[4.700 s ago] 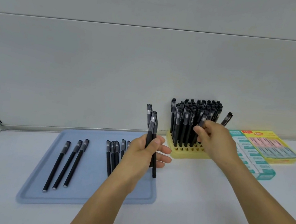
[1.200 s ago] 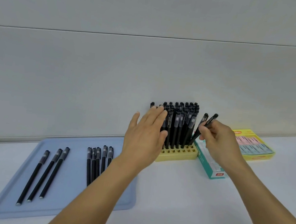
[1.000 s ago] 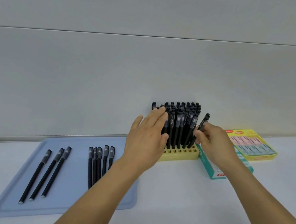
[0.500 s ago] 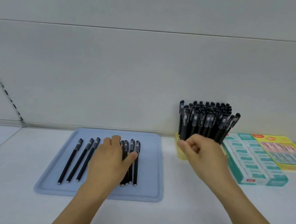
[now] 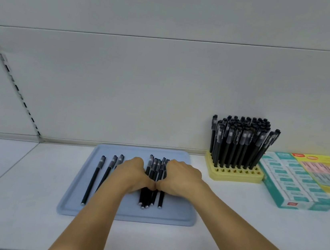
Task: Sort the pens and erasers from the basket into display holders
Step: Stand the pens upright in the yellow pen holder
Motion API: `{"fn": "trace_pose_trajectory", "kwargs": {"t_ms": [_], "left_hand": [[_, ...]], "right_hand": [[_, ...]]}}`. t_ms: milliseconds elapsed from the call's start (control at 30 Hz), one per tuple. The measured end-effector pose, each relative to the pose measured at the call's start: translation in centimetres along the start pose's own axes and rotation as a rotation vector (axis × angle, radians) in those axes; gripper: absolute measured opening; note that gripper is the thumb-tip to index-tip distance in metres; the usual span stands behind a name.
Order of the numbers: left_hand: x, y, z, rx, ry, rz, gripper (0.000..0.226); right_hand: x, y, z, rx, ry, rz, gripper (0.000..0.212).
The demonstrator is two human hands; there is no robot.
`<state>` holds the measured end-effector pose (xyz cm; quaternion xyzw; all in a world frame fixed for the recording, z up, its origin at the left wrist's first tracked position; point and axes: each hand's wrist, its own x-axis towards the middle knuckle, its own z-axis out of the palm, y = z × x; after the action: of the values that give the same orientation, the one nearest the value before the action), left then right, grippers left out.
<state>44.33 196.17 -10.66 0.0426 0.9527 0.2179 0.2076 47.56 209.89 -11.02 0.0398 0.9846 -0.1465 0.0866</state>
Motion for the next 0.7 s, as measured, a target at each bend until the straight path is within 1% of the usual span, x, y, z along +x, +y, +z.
{"fn": "trace_pose_trajectory", "kwargs": {"t_ms": [100,200,267,333,433,500,533,567,600,633,700], "left_hand": [[0.0,0.2,0.1,-0.042,-0.022,-0.006,0.042],[-0.1,0.3,0.3,-0.026,-0.01,-0.003,0.042],[-0.2,0.4,0.6,-0.014,0.028,0.005,0.043],[-0.2,0.6,1.1,0.037,0.103,0.032,0.043],[-0.2,0.6,1.6,0.109,0.2,0.053,0.032],[-0.2,0.5,1.6,0.114,0.269,0.066,0.023],[0.0,0.3,1.7,0.101,0.336,0.088,0.021],[0.1,0.2,1.8,0.057,0.419,0.122,0.02],[0.1,0.3,2.0,-0.036,0.496,0.163,0.02],[0.0,0.7,2.2,-0.171,0.54,0.203,0.021],[-0.3,2.0,2.8,-0.517,0.514,0.261,0.022]], "right_hand": [[-0.3,0.9,-0.1,0.068,-0.007,0.07,0.035],[-0.7,2.3,-0.4,0.102,0.029,0.111,0.034],[-1.2,3.2,-0.7,0.193,0.064,0.124,0.034],[-2.0,4.2,-1.3,0.341,0.109,0.114,0.034],[-3.5,6.3,-2.5,0.509,0.245,0.067,0.024],[-4.7,8.6,-3.5,0.614,0.392,0.059,0.013],[-5.3,10.1,-4.0,0.665,0.476,0.069,0.011],[-5.8,11.7,-4.6,0.701,0.562,0.084,0.012],[-6.3,13.4,-5.2,0.717,0.648,0.104,0.014],[-6.6,15.1,-5.8,0.706,0.726,0.131,0.015],[-6.9,18.2,-6.6,0.596,0.82,0.209,0.016]]}}
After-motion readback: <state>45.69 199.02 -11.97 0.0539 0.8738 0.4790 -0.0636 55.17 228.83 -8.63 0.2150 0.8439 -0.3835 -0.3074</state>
